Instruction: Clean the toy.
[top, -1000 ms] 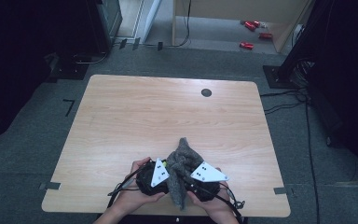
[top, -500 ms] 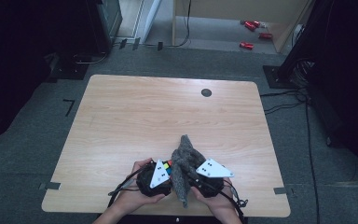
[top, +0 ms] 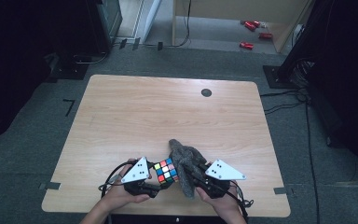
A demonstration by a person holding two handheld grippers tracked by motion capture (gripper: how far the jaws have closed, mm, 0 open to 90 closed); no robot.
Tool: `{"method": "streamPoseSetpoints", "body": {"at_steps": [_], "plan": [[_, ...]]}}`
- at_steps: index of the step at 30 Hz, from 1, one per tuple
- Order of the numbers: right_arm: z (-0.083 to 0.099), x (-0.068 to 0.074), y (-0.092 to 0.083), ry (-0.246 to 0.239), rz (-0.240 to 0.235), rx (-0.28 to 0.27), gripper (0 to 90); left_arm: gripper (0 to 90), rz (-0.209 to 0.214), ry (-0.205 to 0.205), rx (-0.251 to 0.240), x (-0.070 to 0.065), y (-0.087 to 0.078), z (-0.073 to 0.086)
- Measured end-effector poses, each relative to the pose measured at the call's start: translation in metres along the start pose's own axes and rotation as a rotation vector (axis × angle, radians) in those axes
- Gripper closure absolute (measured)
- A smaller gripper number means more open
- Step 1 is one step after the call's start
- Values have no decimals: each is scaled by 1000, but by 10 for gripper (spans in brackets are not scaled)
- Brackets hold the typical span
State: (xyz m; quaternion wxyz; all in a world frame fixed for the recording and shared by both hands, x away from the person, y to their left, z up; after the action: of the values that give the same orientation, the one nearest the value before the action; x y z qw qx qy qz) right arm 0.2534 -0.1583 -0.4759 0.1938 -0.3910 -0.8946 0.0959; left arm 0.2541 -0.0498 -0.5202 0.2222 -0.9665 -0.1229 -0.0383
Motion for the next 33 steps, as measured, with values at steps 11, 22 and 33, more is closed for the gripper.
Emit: {"method": "streamPoseSetpoints", "body": {"at_steps": [11,22,33], "plan": [[19,2,9,-22,7,79,772,348,-33,-13,-14,9,-6,-2],[1,10,-1,-5,-22,12,772,348,5,40,20,-6,4,-1],[15,2,7,-1,-4,66,772,348,-16,-3,0,2,-2,-3]]}}
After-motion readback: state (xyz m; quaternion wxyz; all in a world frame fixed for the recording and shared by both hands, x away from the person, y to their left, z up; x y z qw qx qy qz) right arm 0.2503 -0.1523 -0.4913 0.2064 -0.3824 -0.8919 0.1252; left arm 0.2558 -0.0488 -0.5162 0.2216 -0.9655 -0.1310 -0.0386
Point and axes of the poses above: each handheld gripper's, and its own axes: y roughly forward along the jaws, z roughly out of its underside, x roughly to its left, the point moved 10 cm from there along y, roughly forward along the jaws, and after that the axes turned 10 degrees about y, right-handed, at the moved point
